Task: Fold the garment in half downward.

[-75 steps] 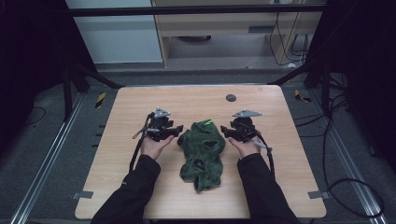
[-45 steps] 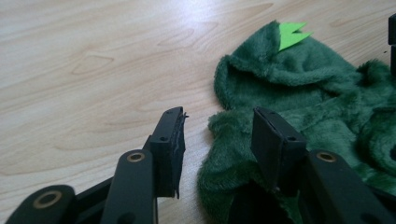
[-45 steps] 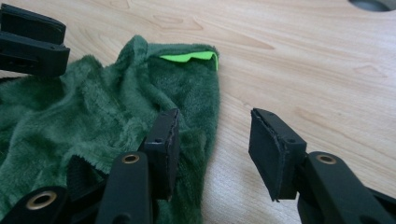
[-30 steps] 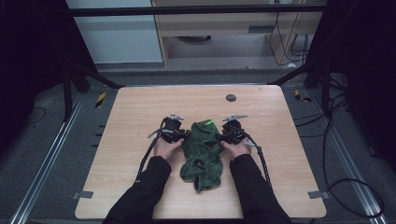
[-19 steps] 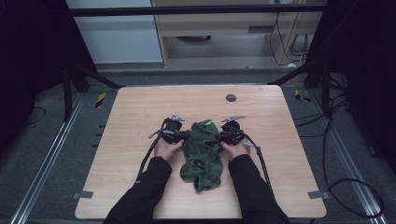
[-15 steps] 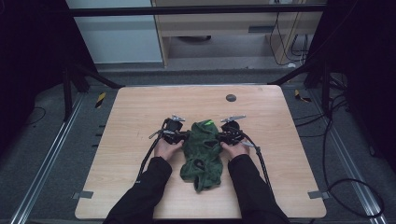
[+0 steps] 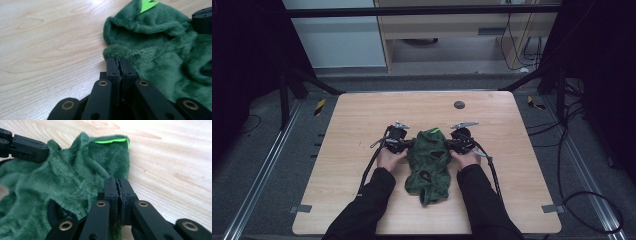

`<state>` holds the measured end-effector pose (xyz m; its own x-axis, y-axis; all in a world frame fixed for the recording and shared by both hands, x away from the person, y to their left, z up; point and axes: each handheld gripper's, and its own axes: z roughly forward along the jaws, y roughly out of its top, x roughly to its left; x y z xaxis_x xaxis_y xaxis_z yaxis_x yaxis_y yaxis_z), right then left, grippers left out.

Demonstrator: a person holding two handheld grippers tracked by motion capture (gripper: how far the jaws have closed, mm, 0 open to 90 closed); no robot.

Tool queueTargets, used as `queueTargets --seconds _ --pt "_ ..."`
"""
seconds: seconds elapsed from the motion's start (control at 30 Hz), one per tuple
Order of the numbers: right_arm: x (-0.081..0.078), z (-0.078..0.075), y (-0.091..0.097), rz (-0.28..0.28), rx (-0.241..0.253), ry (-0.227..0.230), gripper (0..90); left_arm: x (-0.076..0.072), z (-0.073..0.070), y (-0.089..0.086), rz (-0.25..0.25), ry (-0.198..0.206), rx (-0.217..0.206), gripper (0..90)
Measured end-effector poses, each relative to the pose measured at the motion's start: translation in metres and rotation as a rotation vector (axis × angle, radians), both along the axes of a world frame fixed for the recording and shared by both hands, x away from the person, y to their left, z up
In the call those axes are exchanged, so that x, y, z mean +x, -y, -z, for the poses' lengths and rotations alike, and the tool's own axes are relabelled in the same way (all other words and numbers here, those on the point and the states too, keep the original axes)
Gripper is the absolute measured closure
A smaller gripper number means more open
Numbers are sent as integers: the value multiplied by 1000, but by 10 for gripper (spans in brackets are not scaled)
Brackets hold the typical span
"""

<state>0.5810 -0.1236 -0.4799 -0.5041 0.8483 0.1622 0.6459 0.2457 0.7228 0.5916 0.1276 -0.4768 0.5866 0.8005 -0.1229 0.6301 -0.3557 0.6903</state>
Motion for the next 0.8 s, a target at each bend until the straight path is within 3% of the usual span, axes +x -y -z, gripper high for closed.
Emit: queueTargets --seconds 0.23,0.5,0.8 --pt "-6 -14 1 -20 1 39 869 -9 -20 0 25 42 -19 876" --pt "-21 -36 5 -60 22 100 868 -31 -45 -3 70 110 -15 876" --pt "-40 -55 3 -110 47 154 868 -53 -60 -7 111 135 -18 877"
